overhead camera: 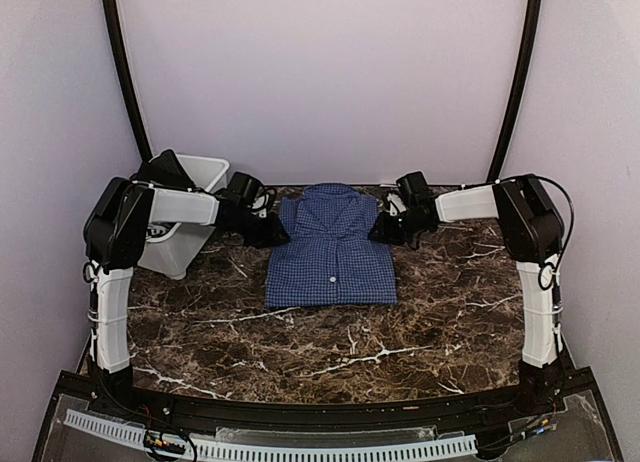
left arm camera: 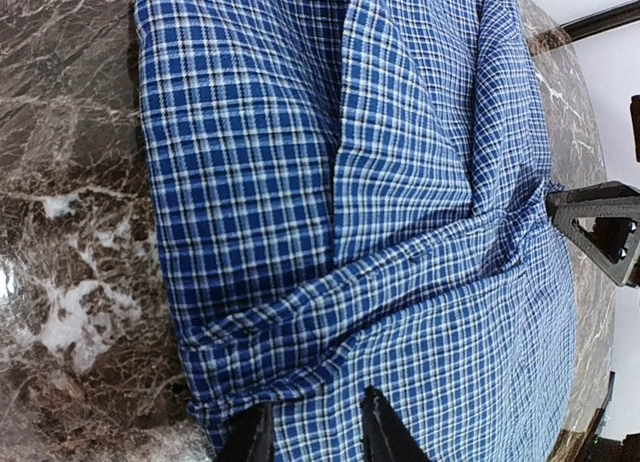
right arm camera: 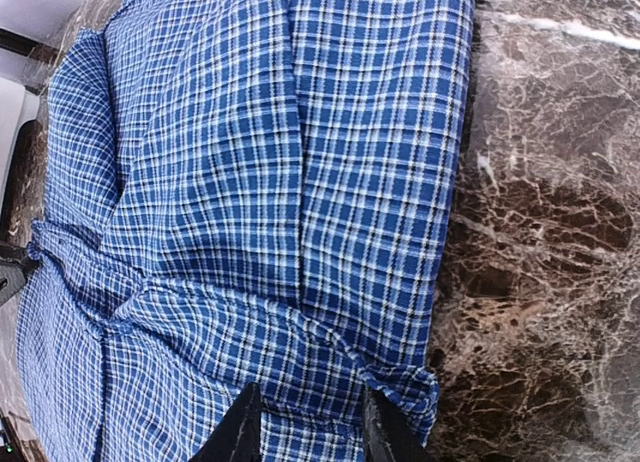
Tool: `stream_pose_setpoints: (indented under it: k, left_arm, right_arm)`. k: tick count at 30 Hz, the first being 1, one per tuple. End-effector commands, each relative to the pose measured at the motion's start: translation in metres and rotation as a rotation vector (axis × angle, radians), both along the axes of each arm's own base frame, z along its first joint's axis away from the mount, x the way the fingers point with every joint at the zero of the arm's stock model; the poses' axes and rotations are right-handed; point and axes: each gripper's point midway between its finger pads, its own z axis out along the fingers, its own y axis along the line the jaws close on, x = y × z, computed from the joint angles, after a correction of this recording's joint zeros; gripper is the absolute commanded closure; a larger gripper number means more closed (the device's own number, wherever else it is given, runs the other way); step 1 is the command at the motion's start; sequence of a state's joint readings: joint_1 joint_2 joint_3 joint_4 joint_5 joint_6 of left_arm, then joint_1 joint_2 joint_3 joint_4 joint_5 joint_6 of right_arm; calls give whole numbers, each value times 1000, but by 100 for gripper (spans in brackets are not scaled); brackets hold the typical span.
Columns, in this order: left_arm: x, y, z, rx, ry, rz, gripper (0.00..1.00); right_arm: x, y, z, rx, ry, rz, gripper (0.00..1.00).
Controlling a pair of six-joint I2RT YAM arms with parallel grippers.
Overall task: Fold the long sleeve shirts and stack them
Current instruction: Adjust the 2/3-rectangle-folded shirt at the center of the board, then pick up the 2/3-rectangle-folded shirt from the center of the board.
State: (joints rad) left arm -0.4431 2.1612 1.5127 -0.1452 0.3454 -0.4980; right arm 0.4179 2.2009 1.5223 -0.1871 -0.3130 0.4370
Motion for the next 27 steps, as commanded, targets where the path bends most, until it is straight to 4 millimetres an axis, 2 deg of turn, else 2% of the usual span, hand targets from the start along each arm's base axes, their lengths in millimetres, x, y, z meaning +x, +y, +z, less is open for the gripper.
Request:
stream_pose_setpoints:
  k: [1, 5, 8, 9, 10, 11, 14, 17, 19, 21, 24, 27]
  left_arm:
    - [-2, 3, 44, 1, -57, -14, 68]
    - [-14, 6, 68, -35, -81, -15, 62]
    - [-35, 12, 79, -62, -79, -17, 59]
    - [-39, 13, 80, -68, -79, -18, 59]
    - [-51, 16, 80, -78, -65, -20, 59]
    - [-55, 17, 81, -87, -64, -20, 59]
    - [-87, 23, 71, -86, -28, -25, 59]
    - [-112, 27, 60, -84, 3, -29, 60]
    - [-138, 29, 47, -71, 40, -42, 60]
    - [-155, 29, 38, -64, 66, -53, 60]
    - [-174, 28, 28, -51, 90, -61, 60]
    - [-189, 31, 16, -31, 115, -59, 60]
  right_arm:
    - [-7, -7, 10, -19, -7, -27, 67]
    - [-19, -12, 32, -24, -43, -29, 65]
    - [-37, -17, 45, -40, -66, -27, 63]
    - [-45, -17, 54, -41, -81, -26, 63]
    - [-53, -20, 50, -51, -68, -29, 63]
    - [-62, -21, 52, -51, -70, -28, 63]
    - [-93, -19, 60, -47, -75, -14, 62]
    - [-125, -19, 55, -50, -47, -2, 62]
    - [-147, -22, 44, -62, -14, 6, 62]
    - [-165, -21, 36, -64, 15, 18, 63]
    - [-187, -21, 24, -82, 47, 35, 63]
    - [-198, -25, 12, -92, 73, 31, 63]
